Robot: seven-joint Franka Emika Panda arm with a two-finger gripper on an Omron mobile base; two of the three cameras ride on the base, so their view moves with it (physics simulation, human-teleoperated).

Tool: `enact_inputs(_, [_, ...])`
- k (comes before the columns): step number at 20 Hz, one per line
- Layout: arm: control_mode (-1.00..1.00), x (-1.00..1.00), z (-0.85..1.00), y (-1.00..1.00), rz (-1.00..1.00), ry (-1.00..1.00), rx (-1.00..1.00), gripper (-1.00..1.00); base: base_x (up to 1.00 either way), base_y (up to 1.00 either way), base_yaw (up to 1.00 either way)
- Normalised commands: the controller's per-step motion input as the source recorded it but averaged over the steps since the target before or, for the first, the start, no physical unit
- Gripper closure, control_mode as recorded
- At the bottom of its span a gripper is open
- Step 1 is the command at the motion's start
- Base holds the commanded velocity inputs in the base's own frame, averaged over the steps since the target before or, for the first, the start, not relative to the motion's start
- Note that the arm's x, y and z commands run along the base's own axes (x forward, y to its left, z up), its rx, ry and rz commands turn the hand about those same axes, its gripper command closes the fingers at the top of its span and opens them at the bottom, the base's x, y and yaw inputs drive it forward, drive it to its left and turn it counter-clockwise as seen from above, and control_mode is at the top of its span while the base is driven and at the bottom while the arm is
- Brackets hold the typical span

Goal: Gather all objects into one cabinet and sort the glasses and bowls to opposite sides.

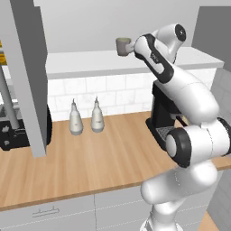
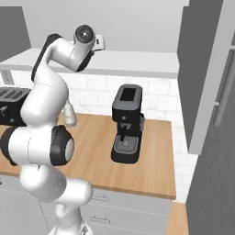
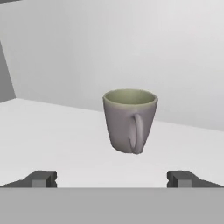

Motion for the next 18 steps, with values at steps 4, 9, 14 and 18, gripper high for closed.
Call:
enact_inputs(4, [-1.0, 0.4, -0.07, 0.0, 0.0, 0.0, 0.0, -1.0, 0.0, 0.0, 0.0])
enact_inputs(9, [-1.0, 0.28, -0.31, 0.0, 0.0, 0.0, 0.0, -1.0, 0.0, 0.0, 0.0])
enact_inputs(14, [-1.0, 0.27, -0.17, 0.0, 0.0, 0.0, 0.0, -1.0, 0.0, 0.0, 0.0])
enact_inputs(18, [-1.0, 0.36, 0.0, 0.0, 0.0, 0.0, 0.0, -1.0, 0.0, 0.0, 0.0])
